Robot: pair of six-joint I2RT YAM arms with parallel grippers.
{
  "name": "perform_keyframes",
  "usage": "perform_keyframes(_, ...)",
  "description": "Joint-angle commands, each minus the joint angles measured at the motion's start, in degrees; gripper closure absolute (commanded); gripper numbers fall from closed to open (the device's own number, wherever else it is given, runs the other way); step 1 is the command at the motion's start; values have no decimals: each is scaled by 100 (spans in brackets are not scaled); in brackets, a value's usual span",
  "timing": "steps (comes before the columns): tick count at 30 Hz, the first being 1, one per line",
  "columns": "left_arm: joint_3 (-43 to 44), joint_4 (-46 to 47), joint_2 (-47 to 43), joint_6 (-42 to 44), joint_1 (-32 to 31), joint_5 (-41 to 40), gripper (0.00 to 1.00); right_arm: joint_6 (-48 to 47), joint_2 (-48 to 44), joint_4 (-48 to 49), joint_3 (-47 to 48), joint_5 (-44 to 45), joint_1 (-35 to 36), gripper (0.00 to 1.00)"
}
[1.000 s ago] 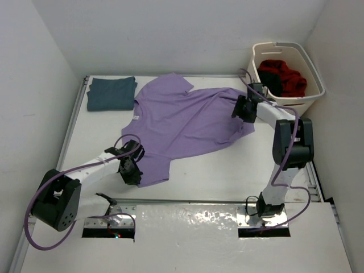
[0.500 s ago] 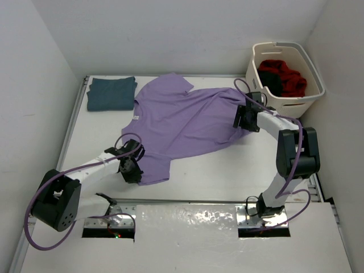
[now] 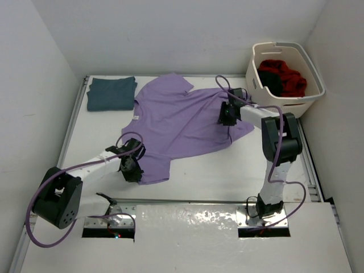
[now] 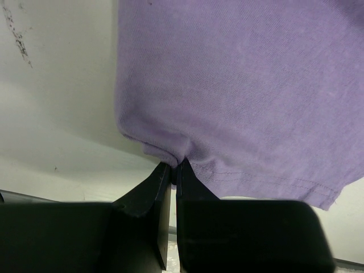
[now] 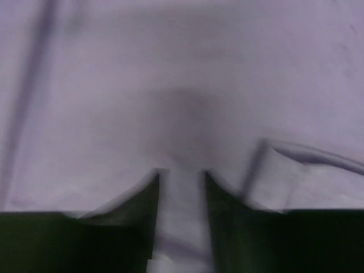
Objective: Fold and stack the t-shirts
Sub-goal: Flatten out the tshirt
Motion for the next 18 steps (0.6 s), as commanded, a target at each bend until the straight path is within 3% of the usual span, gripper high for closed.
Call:
perform_keyframes(1,-27,470,149,54,-43,-477,100,223,250,149,810,414,261,57)
perform_keyframes(5,8,418,140,37,-43,-503,100,100,532,-177,1434,630,463,40)
perform_keyframes(7,17,374,140,10,-43,-512,100,4,516,-212,1436,576,472,40)
perform_keyframes(12,-27,496,158,-16,-43,-495,100,-225,-213,-388,812,1822,359,45)
perform_keyframes(18,-9,540,289,10,-43,-459,100,-207,-574,-634,241,2140,-125,58)
